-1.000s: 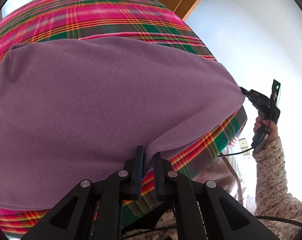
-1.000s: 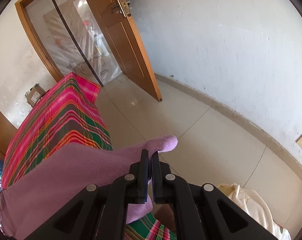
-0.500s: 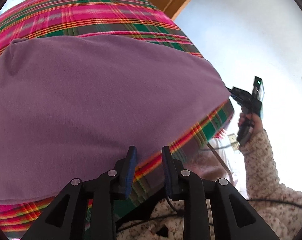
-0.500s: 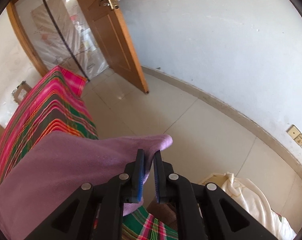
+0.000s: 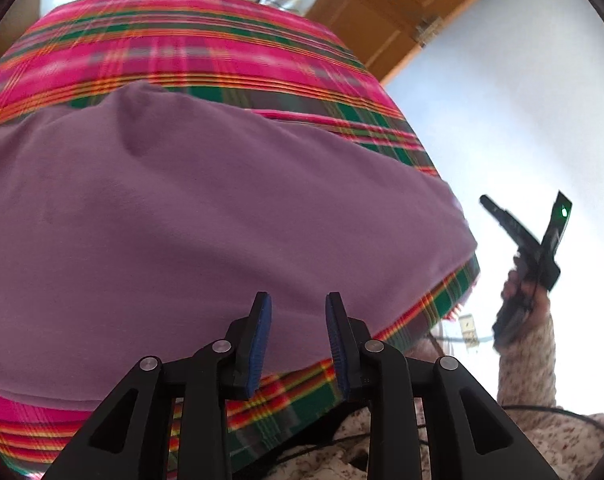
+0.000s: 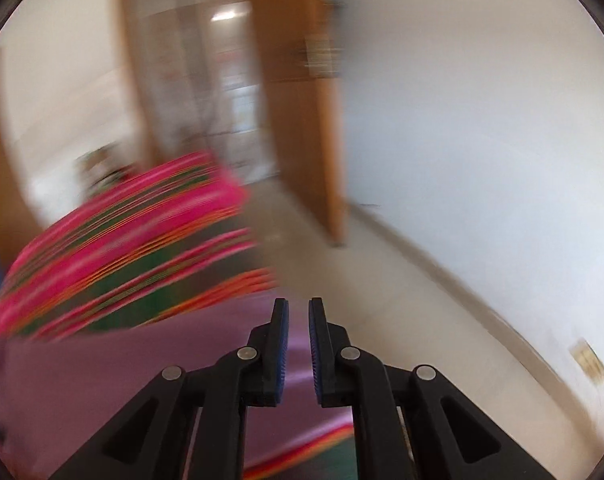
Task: Fold clothes
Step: 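Open both grippers and release the purple garment onto the sheet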
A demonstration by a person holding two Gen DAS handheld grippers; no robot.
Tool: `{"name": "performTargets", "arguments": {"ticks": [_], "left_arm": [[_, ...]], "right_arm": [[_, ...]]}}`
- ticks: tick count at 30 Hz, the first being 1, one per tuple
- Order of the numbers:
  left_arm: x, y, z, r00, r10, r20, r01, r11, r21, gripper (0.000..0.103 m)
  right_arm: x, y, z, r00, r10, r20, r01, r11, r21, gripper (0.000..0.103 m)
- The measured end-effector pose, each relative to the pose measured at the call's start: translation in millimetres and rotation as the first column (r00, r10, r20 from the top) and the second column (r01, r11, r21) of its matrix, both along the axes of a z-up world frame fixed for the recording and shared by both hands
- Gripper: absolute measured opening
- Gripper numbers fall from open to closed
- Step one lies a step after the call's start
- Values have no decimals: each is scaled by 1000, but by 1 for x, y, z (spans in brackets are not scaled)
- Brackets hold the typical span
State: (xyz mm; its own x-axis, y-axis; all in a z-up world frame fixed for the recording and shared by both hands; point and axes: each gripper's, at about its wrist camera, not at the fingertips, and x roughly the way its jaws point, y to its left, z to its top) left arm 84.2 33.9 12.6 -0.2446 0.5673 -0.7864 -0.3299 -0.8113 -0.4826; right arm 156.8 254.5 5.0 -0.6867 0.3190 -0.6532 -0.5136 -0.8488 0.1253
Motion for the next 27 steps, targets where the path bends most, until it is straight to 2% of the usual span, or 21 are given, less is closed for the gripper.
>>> {"name": "performTargets", "arguments": {"ticks": [2,9,12,15,19,22,27], "left_arm": [[-2,-5,-3,1000,19,10,-19,1000,1,29],[-5,-16,-10,998,56,27,-56,998,1,29],[-3,-29,-12,997,75,20,-75,997,-23,29],[-6,-46,-17,993,111,49,-110,994,-17,29],[-7,-61,-21,986,148,76,-148,989,-14,29],[-7,-74,-20,980,180,90,-179,984,-21,29],[-10,-90,-8,974,215,73,-213,976,-38,29]], "right_arm": [[-15,-31,-2,991,133,9,-133,991,-8,11],[-34,-109,-19,920,390,50,-390,921,0,15],[-28,-125,-28,910,409,66,-411,912,13,18],[-15,-131,-37,919,388,65,-390,921,7,23],[3,-148,-45,927,358,114,-371,920,129,28],[10,-152,-43,928,351,129,-369,913,172,30],[-11,-153,-19,920,378,103,-391,903,178,31]]}}
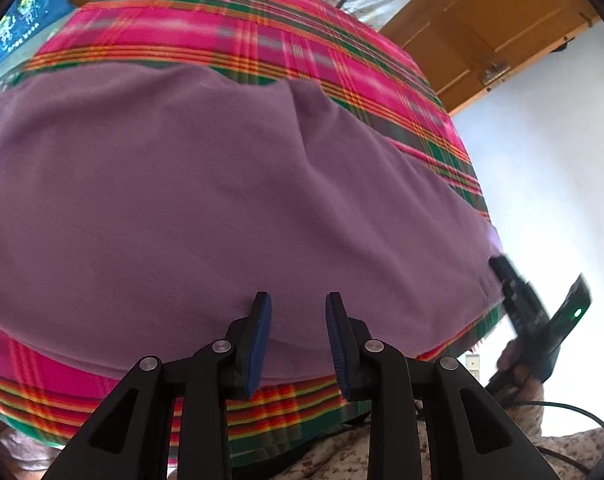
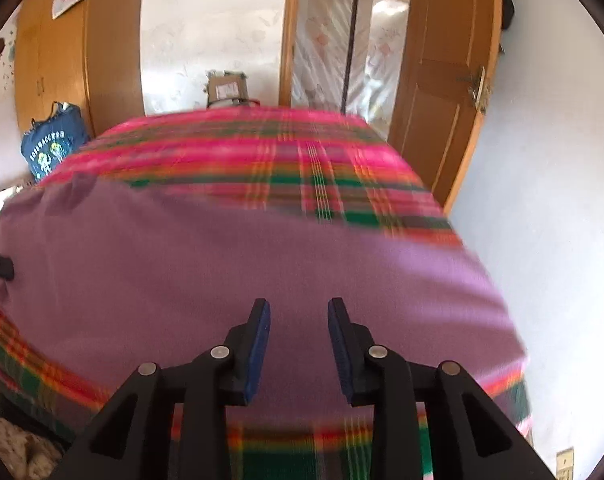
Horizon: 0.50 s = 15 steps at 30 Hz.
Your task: Fold clothes
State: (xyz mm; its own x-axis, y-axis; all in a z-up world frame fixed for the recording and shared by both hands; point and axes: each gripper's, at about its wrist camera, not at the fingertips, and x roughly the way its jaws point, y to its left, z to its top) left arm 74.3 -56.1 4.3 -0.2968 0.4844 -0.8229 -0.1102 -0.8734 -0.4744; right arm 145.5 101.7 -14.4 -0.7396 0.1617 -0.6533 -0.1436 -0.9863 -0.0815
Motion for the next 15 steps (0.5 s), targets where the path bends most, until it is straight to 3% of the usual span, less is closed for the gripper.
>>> {"name": "performTargets", "arguments": {"ticks": [2,6,10,15], "left_arm": [[-6,-3,4,1000,12,-4,-12,1000,10,29],[-23,2,14,1000,10,-21,-10,999,32,29],[-50,15,26,999,-15,-38,16,1000,12,29],[-88,38,37,995,-79,-57,77,997,-24,29]], "right_arm": [[-17,-3,11,999,37,-17,-37,999,8,31],[-68,-12,23,984,174,35,-173,985,-21,31],[-116,-14,19,936,334,108,-311,932,-189,31],[-139,-26,8,869,464,174,-415,873,-257,31]]}}
